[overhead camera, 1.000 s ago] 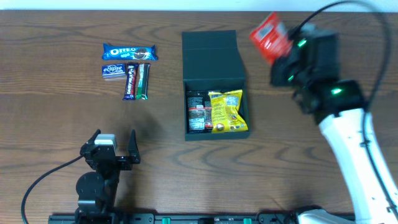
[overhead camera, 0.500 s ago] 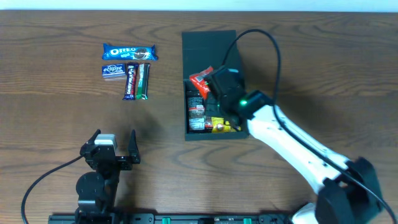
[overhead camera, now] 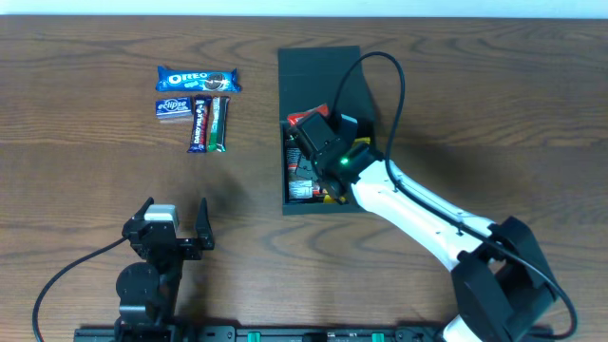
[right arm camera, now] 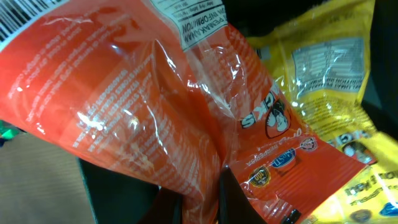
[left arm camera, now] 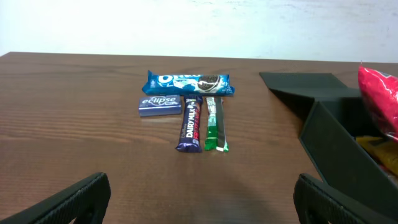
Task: Pack container
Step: 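Lower the red bag into the box beside the yellow bag, release, then withdraw the right gripper up and away from the box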
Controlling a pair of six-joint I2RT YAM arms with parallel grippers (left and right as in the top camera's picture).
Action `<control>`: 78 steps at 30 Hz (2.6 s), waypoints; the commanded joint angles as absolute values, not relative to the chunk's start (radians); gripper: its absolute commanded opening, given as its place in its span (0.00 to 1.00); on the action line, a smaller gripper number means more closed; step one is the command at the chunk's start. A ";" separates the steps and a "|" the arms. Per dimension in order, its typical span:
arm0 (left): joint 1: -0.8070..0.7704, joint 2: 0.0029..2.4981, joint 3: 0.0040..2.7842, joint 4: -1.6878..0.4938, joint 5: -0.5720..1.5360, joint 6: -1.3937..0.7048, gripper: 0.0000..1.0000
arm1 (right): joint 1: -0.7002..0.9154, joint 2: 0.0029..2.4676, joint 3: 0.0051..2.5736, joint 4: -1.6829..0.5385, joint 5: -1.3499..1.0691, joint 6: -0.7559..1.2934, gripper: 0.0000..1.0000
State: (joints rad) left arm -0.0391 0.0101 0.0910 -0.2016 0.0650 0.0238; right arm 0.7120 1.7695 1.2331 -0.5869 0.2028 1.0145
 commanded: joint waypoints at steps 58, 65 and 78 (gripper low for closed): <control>-0.033 0.004 0.064 -0.212 0.068 0.030 0.95 | 0.797 1.850 1.525 -0.821 0.258 0.810 0.01; -0.033 0.004 0.064 -0.212 0.068 0.030 0.95 | 0.761 1.861 1.409 -0.761 0.228 0.779 0.01; -0.033 0.004 0.064 -0.212 0.068 0.030 0.96 | 0.756 2.038 1.346 -0.605 0.120 0.716 0.01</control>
